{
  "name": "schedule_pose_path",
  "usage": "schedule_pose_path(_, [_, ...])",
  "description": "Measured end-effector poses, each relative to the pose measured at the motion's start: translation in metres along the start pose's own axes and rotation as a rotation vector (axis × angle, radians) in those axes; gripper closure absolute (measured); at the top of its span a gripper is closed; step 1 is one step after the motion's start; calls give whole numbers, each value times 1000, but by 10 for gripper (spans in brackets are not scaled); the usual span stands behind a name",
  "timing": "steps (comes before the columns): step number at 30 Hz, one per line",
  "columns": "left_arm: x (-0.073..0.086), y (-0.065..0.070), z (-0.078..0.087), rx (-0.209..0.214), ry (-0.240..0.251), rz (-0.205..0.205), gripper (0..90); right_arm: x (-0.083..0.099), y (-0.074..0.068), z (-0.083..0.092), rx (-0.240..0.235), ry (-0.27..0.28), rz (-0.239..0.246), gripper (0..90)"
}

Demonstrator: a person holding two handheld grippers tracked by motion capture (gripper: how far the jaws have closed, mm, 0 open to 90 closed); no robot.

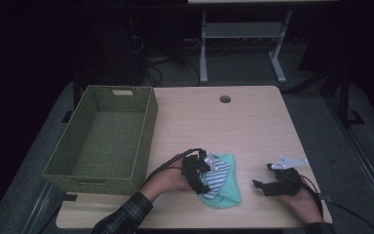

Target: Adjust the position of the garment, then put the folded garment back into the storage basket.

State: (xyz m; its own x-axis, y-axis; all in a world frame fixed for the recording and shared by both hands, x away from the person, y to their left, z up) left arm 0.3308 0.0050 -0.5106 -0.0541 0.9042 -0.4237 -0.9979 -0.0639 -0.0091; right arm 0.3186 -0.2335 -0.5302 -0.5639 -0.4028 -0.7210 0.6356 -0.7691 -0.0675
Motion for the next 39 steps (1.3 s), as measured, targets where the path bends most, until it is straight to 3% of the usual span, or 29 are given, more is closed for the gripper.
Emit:
schedule_pose_path(5, [3, 0, -4, 9, -8, -3, 147, 0, 0, 0, -1, 1, -3, 138])
schedule_pose_path(14, [3, 1, -3, 8, -21, 5, 174, 0, 0, 0, -1, 1, -4, 138])
schedule_pose_path(18, [2, 5, 2, 13, -29, 0, 343, 0, 0, 0, -1, 1, -4, 138])
schedule_pose_path(23, [1, 6, 5, 27, -20, 7, 673, 0, 0, 0, -1, -1, 0, 133])
schedule_pose_path(25, [1, 4, 5, 36, -14, 25, 747, 0, 0, 0, -3, 0, 0, 131])
schedule_pose_path(39, [3, 2, 7, 61, 2, 87, 787, 0, 0, 0, -4, -2, 2, 124])
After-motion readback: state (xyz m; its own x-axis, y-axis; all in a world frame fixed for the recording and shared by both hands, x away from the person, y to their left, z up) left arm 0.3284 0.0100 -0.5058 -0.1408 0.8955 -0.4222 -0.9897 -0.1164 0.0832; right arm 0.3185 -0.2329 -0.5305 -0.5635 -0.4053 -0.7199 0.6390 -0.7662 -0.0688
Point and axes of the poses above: each handheld gripper's, and its own axes: z roughly backward along the jaws, x roughly out of its underside, y roughly to its right, the point moved 7 cm from there along -z, roughly forward along the jaws, and after that the axes turned 3 degrees about -z, right-handed, at the moved point
